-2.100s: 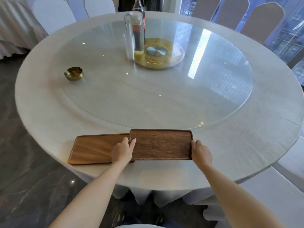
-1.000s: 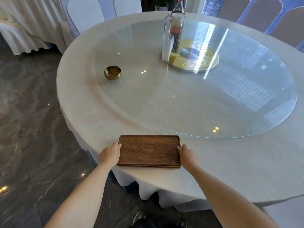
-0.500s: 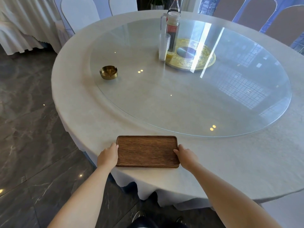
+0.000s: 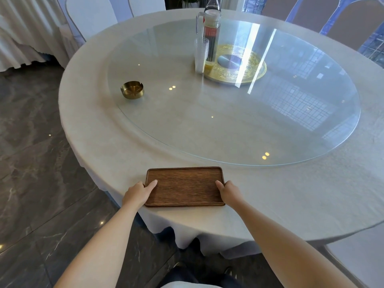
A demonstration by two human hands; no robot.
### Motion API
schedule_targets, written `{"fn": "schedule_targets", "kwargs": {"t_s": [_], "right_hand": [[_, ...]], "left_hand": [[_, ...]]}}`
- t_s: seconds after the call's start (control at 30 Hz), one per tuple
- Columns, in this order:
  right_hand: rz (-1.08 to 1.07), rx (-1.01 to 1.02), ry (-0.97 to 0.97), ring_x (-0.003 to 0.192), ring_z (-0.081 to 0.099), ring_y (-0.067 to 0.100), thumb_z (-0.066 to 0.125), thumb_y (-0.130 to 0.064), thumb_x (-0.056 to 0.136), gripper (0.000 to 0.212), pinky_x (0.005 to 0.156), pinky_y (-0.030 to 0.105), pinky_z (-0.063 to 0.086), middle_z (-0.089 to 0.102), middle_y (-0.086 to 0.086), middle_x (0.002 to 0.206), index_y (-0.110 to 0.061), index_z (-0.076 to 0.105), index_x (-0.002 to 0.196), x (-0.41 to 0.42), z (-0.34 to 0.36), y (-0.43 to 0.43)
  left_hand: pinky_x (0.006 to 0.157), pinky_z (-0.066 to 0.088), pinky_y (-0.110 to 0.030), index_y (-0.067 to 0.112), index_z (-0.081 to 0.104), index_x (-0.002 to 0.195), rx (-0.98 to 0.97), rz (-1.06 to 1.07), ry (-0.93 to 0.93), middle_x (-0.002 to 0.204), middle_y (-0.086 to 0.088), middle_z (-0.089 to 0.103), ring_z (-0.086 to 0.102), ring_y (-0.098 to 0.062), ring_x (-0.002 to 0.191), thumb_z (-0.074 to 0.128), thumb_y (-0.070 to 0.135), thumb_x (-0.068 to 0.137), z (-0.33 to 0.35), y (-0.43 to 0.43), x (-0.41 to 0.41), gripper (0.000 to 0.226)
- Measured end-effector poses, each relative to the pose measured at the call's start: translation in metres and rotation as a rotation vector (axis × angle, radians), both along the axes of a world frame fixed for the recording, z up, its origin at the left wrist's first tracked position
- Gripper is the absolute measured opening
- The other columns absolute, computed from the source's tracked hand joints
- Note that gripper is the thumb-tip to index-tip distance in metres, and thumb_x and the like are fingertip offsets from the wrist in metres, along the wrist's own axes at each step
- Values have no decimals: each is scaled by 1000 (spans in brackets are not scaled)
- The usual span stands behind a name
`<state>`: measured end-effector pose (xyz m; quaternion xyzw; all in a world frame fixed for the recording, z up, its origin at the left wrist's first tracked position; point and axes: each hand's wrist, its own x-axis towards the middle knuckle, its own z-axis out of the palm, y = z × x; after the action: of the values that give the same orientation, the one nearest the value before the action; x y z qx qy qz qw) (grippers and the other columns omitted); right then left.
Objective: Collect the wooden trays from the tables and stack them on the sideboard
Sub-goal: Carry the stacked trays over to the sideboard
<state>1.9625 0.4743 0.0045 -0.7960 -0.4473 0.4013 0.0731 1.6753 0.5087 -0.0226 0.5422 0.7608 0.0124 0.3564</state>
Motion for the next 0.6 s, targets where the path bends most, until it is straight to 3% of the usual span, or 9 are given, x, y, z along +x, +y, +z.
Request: {"fn": "schedule_targets", "kwargs": {"t_s": [0.1,0.17,0.3,0.4,0.6], "right_hand": [[-58,-30,33,81,52,28,35,-44,96,47,68,29,35,50,7,70,-7,39,68,-2,-1,3],[-98,-35,63,73,49,26,36,-45,96,49,68,29,36,43,4,62,-11,36,60,-3,-1,5],[-133,-34,115,55,39,17,40,-46,94,50,60,30,35,40,3,61,-11,36,59,-8,-3,3],[-180,0,138,56,40,18,44,-46,93,48,51,28,30,39,3,61,-12,34,60,-8,-6,-4],[-367,66,201,55,40,15,49,-44,91,44,51,27,31,41,2,63,-13,35,63,25,0,-35]], "left_hand": [[83,48,-38,9,48,106,-60,37,-99,101,-6,56,56,-26,97,40,73,78,-1,-1,2,69],[84,48,-37,8,50,105,-66,35,-122,101,-5,59,57,-25,95,45,74,75,-2,-1,2,73],[78,50,-34,12,64,92,-50,-46,-137,90,-4,67,60,-22,83,48,73,73,-2,2,1,66],[71,45,-31,14,62,84,-30,-88,-135,82,-3,64,58,-21,78,47,70,77,0,3,4,58],[60,39,-33,7,50,69,20,-235,-65,64,-3,51,53,-23,64,46,71,76,18,12,47,65]]}}
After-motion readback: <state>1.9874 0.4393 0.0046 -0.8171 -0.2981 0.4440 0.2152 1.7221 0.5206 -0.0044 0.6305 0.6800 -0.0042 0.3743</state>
